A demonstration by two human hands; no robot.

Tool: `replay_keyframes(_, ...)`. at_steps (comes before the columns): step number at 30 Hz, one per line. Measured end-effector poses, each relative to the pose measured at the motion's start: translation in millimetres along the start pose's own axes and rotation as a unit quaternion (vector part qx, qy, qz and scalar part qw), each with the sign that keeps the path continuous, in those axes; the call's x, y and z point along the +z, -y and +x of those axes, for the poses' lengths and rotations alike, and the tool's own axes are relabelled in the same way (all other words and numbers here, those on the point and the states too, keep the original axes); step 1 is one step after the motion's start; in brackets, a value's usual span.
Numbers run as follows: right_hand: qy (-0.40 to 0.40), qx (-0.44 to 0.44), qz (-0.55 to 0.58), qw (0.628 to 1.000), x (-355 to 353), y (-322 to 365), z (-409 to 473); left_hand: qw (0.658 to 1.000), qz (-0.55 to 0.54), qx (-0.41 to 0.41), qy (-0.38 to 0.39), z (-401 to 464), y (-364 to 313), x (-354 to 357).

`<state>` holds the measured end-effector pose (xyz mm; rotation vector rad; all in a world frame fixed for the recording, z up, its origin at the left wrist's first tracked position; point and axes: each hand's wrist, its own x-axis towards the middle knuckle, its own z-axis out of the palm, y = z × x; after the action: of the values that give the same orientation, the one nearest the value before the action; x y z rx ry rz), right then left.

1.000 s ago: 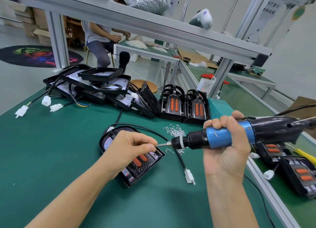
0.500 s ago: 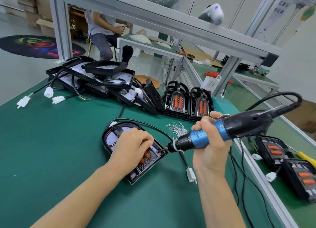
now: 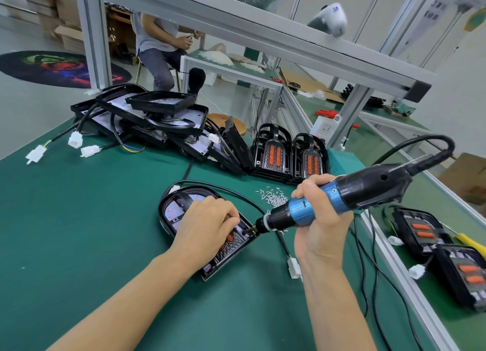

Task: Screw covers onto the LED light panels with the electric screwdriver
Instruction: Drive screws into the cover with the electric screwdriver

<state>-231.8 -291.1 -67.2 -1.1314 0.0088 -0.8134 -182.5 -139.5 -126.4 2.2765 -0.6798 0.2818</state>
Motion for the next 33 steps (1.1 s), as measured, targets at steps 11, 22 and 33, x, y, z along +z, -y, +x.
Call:
replay_keyframes(11,-0.055,-0.015,0.036,0.998,-10.2,5.6,-2.1,1.0,-0.014,-0.008,0.024,1.3,-2.0,-2.3)
replay_keyframes(22,-0.204,-0.064,0.109,0.971,-54.0,25.4,-24.1,0.989,0.092,0.052,0.099,65.3,-22.4,22.7)
replay_keyframes(33,-0.256,-0.044,0.111,0.959,-74.1,22.5,-37.0,0.93,0.24,0.054,0.272,108.4,-30.5,64.8)
